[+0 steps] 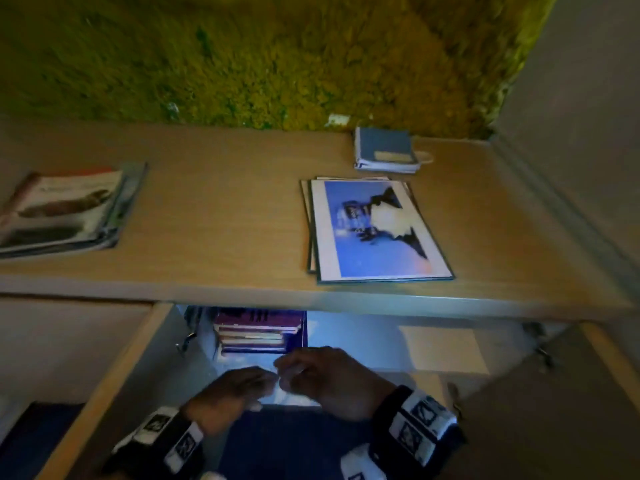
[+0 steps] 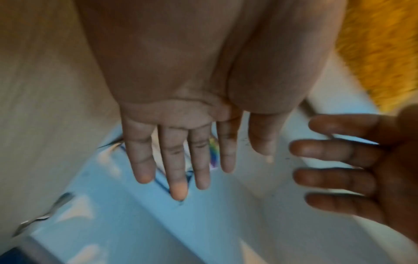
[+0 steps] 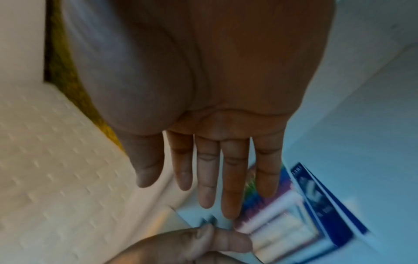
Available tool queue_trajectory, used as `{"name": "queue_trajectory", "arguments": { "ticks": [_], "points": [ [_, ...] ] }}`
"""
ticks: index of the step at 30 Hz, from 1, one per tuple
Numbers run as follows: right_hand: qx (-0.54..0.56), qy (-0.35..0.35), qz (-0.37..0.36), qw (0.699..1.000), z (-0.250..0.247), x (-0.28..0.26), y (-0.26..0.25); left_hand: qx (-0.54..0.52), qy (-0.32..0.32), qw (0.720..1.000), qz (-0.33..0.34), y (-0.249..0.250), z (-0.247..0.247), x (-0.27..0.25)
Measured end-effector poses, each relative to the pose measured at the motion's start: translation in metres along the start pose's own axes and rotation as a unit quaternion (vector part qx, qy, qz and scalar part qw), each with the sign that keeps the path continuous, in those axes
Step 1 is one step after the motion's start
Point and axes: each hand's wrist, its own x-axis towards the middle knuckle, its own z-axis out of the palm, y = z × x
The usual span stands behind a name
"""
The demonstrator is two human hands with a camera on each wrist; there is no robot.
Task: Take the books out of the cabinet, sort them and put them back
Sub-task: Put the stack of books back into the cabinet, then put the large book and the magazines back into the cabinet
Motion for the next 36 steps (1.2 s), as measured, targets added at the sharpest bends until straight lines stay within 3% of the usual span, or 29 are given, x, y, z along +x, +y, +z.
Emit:
{"name": "queue_trajectory", "arguments": {
  "ticks": [4,6,8,11,15,18,23,27,32,34,36],
  "points": [
    [0.194,0.097,-0.017,0.976,-0.072,-0.035,-0.071,0.0,0.005,0.998,0.059,0.129,0.013,-0.061],
    [0.294,0.143,0.009,0.945,-0.113,-0.039,-0.091,-0.036,0.046,0.994,0.098,0.182,0.017,-0.071],
    [0.316,0.211,0.034,0.924,-0.15,-0.034,-0.098,-0.057,0.097,0.987,0.118,0.222,0.014,-0.061],
    [0.161,0.29,0.112,0.937,-0.187,-0.022,-0.088,-0.01,0.142,0.982,0.126,0.257,0.004,-0.03],
    [0.003,0.324,0.279,0.904,-0.213,0.005,-0.041,0.075,0.177,0.98,0.051,0.269,-0.009,0.024],
    [-0.028,0.299,0.376,0.877,-0.215,0.023,-0.011,0.064,0.175,0.983,-0.005,0.268,-0.015,0.059],
    [-0.048,0.301,0.468,0.83,-0.214,0.039,-0.012,0.007,0.163,0.986,-0.022,0.277,-0.032,0.088],
    [-0.008,0.292,0.46,0.838,-0.22,0.048,-0.005,-0.031,0.145,0.987,-0.069,0.284,-0.045,0.082],
    [0.001,0.315,0.446,0.838,-0.203,0.051,0.014,-0.064,0.052,0.997,0.001,0.287,-0.049,0.064],
    [0.08,0.379,0.392,0.834,-0.208,0.048,0.0,-0.125,0.033,0.99,0.052,0.282,-0.057,0.056],
    [0.205,0.44,0.277,0.829,-0.217,0.047,-0.019,-0.151,0.047,0.981,0.109,0.277,-0.068,0.056]
  ]
}}
